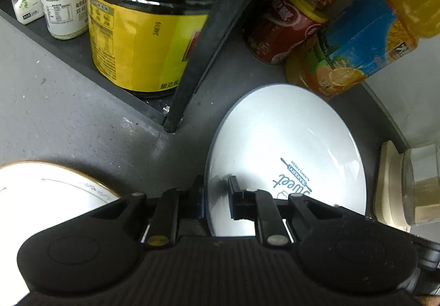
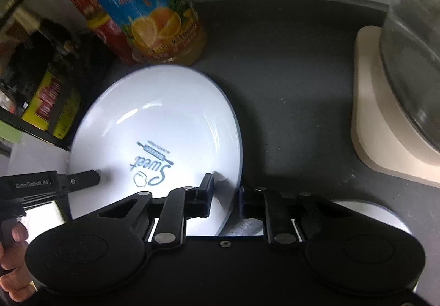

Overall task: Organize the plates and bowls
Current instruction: 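Lift the 'Sweet' plate with both tools and carry it over the flower plate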

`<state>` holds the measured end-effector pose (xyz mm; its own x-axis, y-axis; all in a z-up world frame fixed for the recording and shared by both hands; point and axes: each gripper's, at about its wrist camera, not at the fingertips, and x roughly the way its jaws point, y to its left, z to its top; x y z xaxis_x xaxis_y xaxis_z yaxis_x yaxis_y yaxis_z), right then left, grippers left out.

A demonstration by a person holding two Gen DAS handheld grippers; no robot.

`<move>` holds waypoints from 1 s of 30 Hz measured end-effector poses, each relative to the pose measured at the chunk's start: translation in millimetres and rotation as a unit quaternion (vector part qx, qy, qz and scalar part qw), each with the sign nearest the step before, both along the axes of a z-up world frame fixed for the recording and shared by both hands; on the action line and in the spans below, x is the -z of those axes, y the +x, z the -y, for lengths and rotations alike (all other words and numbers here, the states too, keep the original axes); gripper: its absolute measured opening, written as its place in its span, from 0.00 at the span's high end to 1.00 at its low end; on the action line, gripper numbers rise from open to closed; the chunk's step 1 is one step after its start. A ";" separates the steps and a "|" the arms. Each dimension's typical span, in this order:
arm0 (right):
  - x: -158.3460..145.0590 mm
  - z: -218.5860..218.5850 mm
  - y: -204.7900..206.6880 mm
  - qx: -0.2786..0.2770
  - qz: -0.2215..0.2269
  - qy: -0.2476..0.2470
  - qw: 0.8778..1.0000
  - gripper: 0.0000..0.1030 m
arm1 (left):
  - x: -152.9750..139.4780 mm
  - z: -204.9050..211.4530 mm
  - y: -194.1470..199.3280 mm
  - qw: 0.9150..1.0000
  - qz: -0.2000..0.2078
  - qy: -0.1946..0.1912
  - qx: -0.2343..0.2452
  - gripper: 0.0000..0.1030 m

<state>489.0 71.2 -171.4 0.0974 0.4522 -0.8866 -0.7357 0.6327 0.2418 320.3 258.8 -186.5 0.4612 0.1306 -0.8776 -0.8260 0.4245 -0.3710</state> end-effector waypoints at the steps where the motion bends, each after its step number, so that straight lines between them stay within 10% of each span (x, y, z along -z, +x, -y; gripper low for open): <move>1: -3.8 3.2 -2.8 0.000 0.003 0.004 1.000 0.85 | -3.0 0.0 -2.9 1.000 0.004 0.001 0.002 0.88; 30: -81.7 43.3 -123.1 0.039 0.043 0.080 0.995 0.88 | -80.5 3.1 -103.4 0.995 0.055 0.024 0.077 0.89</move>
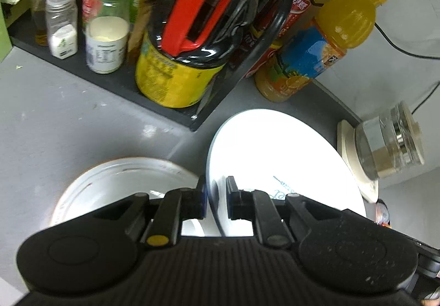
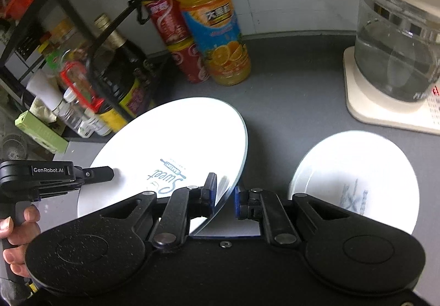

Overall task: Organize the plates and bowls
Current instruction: 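Lift the 'Sweet' plate with both tools and carry it over the flower plate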

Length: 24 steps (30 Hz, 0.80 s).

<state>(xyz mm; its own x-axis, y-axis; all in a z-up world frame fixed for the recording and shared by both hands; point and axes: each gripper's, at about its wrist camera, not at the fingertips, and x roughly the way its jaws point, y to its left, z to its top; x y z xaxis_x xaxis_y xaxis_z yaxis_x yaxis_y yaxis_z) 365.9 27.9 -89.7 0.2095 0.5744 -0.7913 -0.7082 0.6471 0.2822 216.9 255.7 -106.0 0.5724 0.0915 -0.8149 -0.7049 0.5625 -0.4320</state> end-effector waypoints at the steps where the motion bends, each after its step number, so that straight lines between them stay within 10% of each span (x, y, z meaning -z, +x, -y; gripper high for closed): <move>1: 0.2 0.8 -6.5 0.001 0.001 0.000 1.000 0.88 | -0.2 -0.7 -3.9 1.000 -0.001 0.000 0.002 0.89; 24: 20.6 -4.9 -113.7 0.038 0.019 -0.014 0.999 0.88 | 32.7 -13.3 -83.4 0.998 -0.021 -0.010 0.052 0.89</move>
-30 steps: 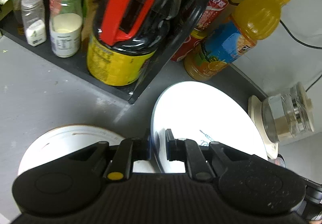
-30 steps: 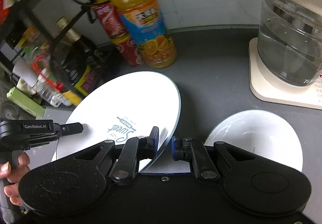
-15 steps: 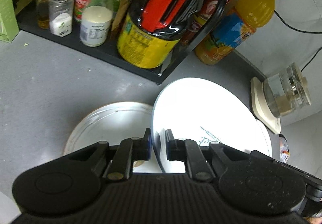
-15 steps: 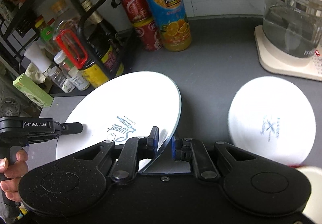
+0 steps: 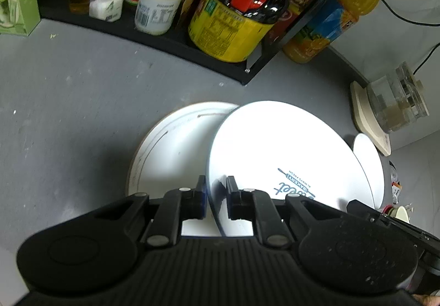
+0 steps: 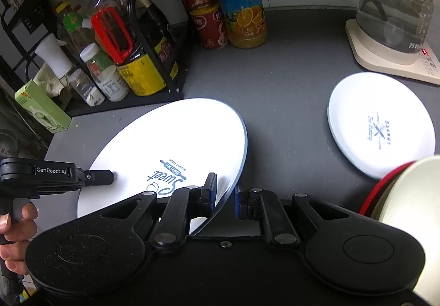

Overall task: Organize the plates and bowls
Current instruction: 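Lift the 'Sweet' plate with both tools and carry it over the flower plate, then lower the 'Sweet' plate onto the flower plate and open both tools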

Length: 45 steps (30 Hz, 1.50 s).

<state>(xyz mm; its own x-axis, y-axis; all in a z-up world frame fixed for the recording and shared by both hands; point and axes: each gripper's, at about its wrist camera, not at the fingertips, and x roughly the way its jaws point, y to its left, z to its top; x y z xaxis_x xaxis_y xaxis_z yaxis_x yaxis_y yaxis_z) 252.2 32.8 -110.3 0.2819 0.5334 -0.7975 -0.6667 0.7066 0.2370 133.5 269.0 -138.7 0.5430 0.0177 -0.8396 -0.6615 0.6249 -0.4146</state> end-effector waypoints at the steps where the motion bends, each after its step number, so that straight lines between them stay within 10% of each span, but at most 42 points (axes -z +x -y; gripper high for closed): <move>1: 0.8 -0.7 -2.4 0.000 0.000 -0.002 1.000 0.88 | 1.5 0.0 -2.3 1.000 0.000 -0.001 0.000 0.89; 36: 26.5 -16.7 -24.3 -0.014 -0.011 -0.031 0.999 0.91 | -2.3 -9.5 -24.4 0.998 -0.033 0.051 0.006 0.84; 45: 35.2 -23.3 -22.1 -0.011 -0.016 -0.039 0.999 0.88 | -2.4 -25.2 -35.0 0.995 -0.053 0.075 -0.029 0.54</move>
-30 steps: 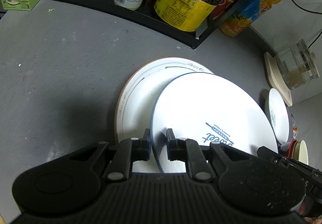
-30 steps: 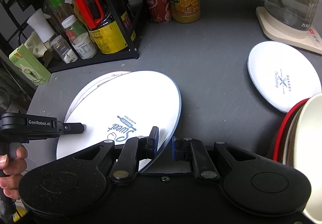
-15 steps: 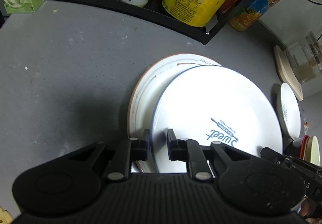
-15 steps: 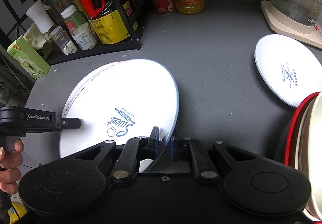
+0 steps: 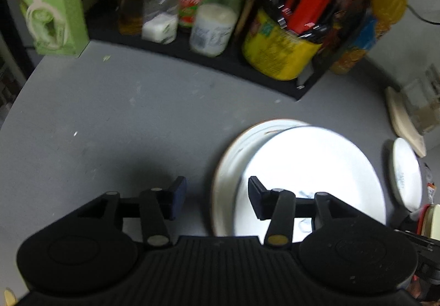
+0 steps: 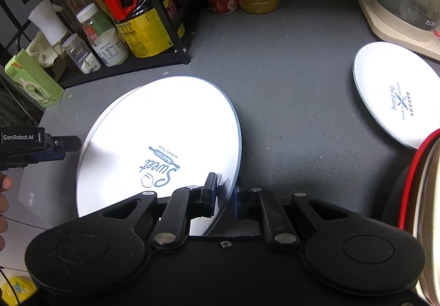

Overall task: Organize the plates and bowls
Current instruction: 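Lower the 'Sweet' plate onto the flower plate and open both tools, then move both tools to the small white 'BAKERY' plate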

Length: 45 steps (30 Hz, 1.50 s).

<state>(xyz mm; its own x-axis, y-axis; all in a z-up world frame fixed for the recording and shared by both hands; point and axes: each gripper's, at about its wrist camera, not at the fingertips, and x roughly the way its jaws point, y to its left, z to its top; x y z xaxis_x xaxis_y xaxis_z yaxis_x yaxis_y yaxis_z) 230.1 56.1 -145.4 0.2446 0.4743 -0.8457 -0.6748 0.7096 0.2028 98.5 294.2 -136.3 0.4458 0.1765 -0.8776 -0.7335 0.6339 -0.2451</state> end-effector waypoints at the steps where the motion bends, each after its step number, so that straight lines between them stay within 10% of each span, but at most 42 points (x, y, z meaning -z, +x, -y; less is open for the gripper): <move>1: 0.9 -1.4 -0.3 -0.002 0.002 -0.001 1.000 0.88 | 4.0 -2.7 -1.4 1.000 -0.003 -0.006 -0.004 0.54; 23: 1.8 -10.9 4.9 0.002 -0.018 -0.006 1.000 0.75 | 8.6 -5.6 -6.1 1.000 -0.020 0.010 -0.014 0.44; 39: -57.3 26.4 21.6 0.010 0.002 0.045 0.999 0.23 | -32.0 39.8 44.4 0.998 0.015 0.012 0.053 0.34; 45: -71.8 42.9 40.1 0.014 0.015 0.044 0.999 0.19 | -42.5 63.0 70.7 0.997 0.025 0.009 0.074 0.32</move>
